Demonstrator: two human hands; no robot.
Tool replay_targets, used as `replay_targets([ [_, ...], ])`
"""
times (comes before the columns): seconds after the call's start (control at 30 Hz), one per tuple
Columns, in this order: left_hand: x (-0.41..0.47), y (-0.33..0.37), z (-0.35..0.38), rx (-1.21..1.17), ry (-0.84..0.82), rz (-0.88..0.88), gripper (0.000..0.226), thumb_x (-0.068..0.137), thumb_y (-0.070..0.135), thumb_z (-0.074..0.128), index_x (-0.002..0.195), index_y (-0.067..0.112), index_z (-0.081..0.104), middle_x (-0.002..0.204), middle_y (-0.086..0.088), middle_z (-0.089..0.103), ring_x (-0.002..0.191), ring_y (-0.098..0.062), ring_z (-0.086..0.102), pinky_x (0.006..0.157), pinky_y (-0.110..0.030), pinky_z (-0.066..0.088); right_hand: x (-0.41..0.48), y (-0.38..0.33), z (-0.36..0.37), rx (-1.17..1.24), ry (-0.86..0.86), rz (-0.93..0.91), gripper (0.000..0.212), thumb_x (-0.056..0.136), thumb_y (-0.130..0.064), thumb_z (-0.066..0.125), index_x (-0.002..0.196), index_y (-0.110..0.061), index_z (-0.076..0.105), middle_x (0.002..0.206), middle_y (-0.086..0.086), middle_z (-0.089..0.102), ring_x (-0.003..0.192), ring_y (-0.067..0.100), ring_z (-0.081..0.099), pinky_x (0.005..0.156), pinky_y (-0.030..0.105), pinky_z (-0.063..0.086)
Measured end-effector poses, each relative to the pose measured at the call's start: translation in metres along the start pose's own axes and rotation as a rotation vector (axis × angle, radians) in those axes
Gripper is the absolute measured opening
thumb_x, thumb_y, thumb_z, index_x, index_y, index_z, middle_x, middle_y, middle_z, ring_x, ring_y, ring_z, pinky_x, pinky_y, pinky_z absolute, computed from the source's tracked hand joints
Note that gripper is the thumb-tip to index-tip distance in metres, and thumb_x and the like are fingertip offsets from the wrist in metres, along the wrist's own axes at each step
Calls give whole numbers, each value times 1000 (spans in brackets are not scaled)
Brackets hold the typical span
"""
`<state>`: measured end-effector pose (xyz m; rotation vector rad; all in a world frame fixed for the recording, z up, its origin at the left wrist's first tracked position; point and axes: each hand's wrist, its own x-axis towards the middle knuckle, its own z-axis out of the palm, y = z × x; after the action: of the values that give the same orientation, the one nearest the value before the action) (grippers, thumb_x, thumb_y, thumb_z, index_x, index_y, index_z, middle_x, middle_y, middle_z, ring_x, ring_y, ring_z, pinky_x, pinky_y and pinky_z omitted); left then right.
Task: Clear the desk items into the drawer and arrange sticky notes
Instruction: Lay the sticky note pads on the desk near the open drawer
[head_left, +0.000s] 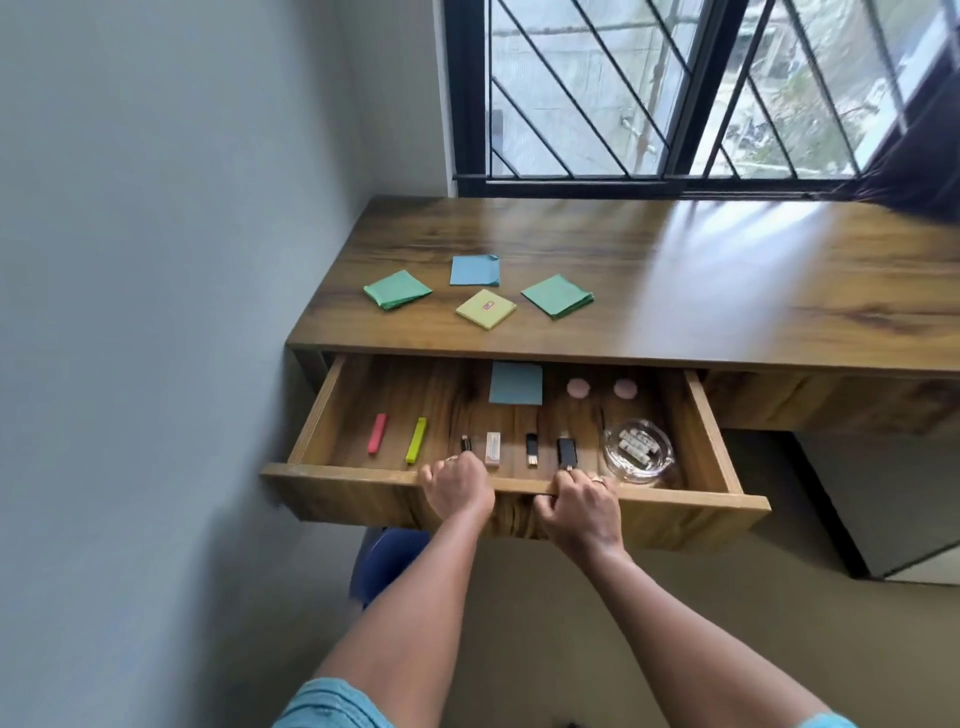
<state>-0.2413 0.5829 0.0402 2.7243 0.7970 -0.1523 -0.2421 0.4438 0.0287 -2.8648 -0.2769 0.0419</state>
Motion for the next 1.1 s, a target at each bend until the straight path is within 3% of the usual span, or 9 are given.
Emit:
replay_targets([
  [0.47,-54,-27,0,29,-117,22,22,95,18,50,113,21,63,114,1,65,112,-18,56,109,-39,31,-54,7,-23,85,-121,-21,43,97,-40,36,91,-13,69,94,5,70,88,17,63,99,34,38],
  [0.67,-79,-36,-5,32,-151,4,24,97,16,45,111,21,65,113,0,66,110,-18,57,106,-37,32,-74,6,-28,132,-229,-17,39,100,-36,36,102,-13,67,101,6,69,93,21,62,88,35,41],
  [0.93,-115,-51,0,94,-107,22,24,97,16,44,108,19,64,109,0,66,104,-18,58,105,-36,31,-100,7,-19,202,-313,76,34,97,-31,39,100,-12,66,98,8,67,87,23,60,77,36,46],
  [1.1,-133,-60,4,85,-103,26,24,97,16,44,109,18,65,110,-1,66,106,-19,58,107,-38,29,-115,6,-17,189,-315,88,28,95,-23,38,93,-11,63,88,6,61,78,20,54,65,30,36],
])
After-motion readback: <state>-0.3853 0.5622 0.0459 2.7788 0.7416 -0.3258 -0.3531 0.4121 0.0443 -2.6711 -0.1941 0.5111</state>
